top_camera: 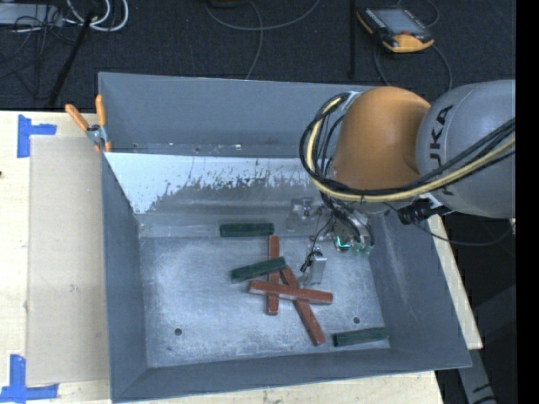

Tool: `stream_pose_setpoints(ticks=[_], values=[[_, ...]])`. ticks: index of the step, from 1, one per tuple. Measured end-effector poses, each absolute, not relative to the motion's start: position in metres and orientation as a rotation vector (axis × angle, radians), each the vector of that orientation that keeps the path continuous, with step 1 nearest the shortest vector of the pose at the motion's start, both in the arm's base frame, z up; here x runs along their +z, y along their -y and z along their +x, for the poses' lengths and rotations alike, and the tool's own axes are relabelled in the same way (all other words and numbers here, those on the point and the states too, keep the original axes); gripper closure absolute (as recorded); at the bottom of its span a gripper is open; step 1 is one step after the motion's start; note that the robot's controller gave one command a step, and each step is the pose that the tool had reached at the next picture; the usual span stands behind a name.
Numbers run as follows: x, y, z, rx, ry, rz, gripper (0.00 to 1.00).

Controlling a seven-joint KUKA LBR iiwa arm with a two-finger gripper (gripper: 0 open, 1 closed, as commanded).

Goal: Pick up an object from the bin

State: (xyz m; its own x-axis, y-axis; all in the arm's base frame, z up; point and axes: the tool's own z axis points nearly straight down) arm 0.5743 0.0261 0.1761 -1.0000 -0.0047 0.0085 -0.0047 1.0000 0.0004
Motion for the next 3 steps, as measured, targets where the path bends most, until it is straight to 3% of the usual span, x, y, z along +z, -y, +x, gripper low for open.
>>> stream_pose_setpoints(ticks=[1, 2, 3], values=[[0.074, -0.079, 0.618, -0.002, 3.039, 0.82, 0.0], [0.101, -0.055, 0.58, 0.0, 3.001, 0.925, 0.0], [0.103, -0.08, 0.621, -0.001, 2.938, 1.125, 0.0]])
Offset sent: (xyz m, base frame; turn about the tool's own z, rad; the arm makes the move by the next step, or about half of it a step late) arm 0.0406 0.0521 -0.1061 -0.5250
